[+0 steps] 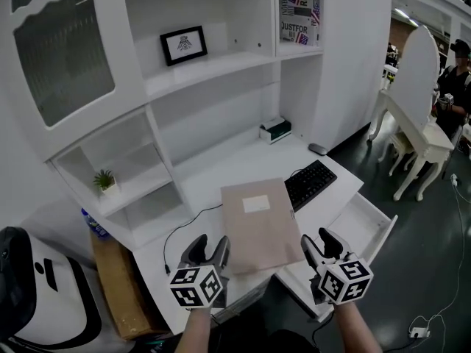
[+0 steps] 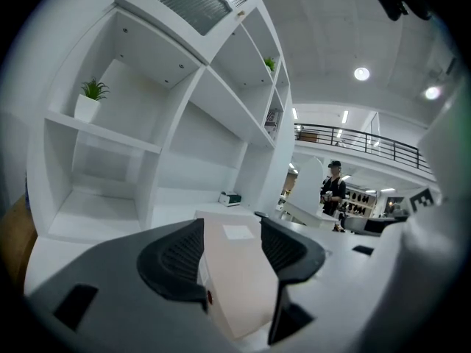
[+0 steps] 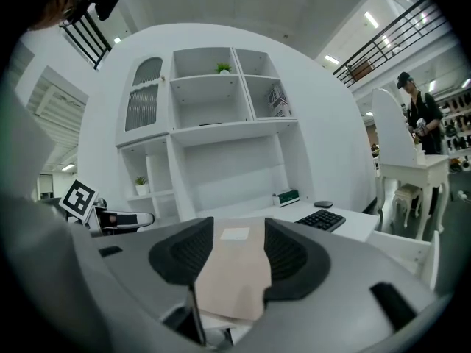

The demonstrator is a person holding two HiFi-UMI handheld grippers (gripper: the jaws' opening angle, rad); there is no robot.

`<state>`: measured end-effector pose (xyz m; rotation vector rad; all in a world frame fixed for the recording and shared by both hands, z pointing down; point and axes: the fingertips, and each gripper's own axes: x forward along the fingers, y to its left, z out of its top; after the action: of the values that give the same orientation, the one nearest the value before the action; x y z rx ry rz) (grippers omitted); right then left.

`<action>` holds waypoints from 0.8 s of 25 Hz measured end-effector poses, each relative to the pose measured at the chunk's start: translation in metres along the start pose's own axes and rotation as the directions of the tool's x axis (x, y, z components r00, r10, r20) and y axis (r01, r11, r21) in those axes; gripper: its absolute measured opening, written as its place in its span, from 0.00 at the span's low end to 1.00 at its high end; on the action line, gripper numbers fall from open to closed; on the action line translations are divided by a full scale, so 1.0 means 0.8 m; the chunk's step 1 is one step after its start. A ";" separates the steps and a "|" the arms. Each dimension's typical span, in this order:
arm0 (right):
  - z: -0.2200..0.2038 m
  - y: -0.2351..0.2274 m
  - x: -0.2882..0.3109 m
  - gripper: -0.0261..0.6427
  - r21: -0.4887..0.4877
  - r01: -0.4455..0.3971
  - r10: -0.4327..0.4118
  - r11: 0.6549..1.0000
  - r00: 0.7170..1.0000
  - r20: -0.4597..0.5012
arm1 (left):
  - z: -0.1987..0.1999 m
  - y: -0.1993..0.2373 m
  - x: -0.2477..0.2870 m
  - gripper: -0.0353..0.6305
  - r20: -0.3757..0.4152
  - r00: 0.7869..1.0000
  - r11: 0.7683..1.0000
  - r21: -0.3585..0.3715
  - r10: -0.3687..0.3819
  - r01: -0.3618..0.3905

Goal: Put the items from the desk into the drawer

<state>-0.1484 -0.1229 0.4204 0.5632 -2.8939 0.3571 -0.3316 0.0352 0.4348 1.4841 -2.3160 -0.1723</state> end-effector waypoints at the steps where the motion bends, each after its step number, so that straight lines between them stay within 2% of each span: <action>1: -0.001 -0.001 0.003 0.34 -0.001 0.002 -0.002 1.000 1.000 -0.003 | 0.000 0.001 0.004 0.38 -0.002 1.000 1.000 0.002 0.000 0.000; 20: -0.022 -0.047 0.073 0.34 -0.032 -0.022 0.018 0.999 0.995 -0.095 | 0.001 0.024 0.066 0.38 -0.035 0.997 0.998 0.006 0.062 -0.062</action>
<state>-0.1852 -0.1726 0.4569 0.4983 -2.8111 0.3283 -0.3679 -0.0038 0.4533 1.4044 -2.3327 -0.1229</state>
